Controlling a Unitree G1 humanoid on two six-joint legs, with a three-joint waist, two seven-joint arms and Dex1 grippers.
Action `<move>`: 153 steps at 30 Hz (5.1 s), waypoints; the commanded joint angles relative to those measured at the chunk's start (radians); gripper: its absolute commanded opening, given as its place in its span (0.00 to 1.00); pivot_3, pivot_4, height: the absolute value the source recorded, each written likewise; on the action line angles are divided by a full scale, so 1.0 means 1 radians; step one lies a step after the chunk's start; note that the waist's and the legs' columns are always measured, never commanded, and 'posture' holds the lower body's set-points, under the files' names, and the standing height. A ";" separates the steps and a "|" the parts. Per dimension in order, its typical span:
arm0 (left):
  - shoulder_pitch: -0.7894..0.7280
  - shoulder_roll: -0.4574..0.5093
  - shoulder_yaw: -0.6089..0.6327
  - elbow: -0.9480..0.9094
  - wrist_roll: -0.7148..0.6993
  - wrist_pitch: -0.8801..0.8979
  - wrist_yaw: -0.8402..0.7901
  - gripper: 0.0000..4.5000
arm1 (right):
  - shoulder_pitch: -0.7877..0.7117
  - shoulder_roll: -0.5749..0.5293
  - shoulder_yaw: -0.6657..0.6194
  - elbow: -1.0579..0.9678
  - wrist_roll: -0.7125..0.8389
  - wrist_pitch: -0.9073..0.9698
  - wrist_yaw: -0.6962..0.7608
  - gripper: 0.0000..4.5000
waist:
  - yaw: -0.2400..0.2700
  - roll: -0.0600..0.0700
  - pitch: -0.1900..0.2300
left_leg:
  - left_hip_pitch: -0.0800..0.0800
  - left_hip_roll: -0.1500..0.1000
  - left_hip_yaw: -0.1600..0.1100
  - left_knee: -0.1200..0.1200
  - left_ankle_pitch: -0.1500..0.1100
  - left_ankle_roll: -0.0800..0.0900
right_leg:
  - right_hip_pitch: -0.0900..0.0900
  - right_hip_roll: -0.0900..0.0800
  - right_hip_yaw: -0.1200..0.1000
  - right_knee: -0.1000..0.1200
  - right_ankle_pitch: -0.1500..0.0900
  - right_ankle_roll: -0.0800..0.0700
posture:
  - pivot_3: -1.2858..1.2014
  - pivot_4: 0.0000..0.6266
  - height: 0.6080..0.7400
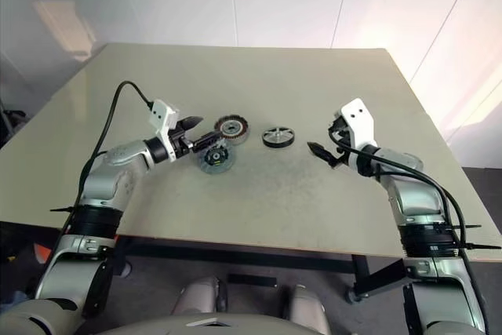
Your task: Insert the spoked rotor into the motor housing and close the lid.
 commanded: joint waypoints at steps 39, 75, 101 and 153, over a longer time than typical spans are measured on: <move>0.042 0.031 -0.031 -0.001 0.080 -0.077 -0.002 0.99 | -0.478 0.246 0.362 0.439 -0.254 -0.321 0.125 0.96 | -0.015 0.000 0.000 | -0.002 0.001 0.000 0.000 0.000 -0.001 | -0.004 0.000 0.000 0.003 0.003 -0.005 | 0.52 0.00 1.00; 0.187 0.079 0.007 -0.162 0.061 0.008 0.048 0.99 | -0.754 0.512 0.321 1.216 -0.403 -0.617 0.120 0.96 | -0.033 0.000 0.000 | -0.003 0.002 0.000 0.001 0.000 -0.001 | -0.006 0.000 0.000 0.006 0.002 -0.006 | 0.52 0.00 1.00; 0.189 0.066 0.007 -0.163 0.064 0.014 0.080 1.00 | -0.733 0.513 0.337 1.231 -0.495 -0.592 0.064 0.26 | -0.032 0.000 0.000 | -0.001 0.002 0.001 0.001 0.000 -0.001 | -0.005 0.000 0.001 0.008 0.002 -0.007 | 0.52 0.00 1.00; 0.162 0.045 -0.009 -0.100 0.081 -0.011 0.081 1.00 | -0.728 0.437 0.276 1.131 -0.471 -0.624 0.008 0.52 | -0.032 0.000 0.001 | -0.003 0.002 0.001 0.001 0.000 -0.001 | -0.007 0.000 0.000 0.007 0.002 -0.007 | 0.52 0.00 1.00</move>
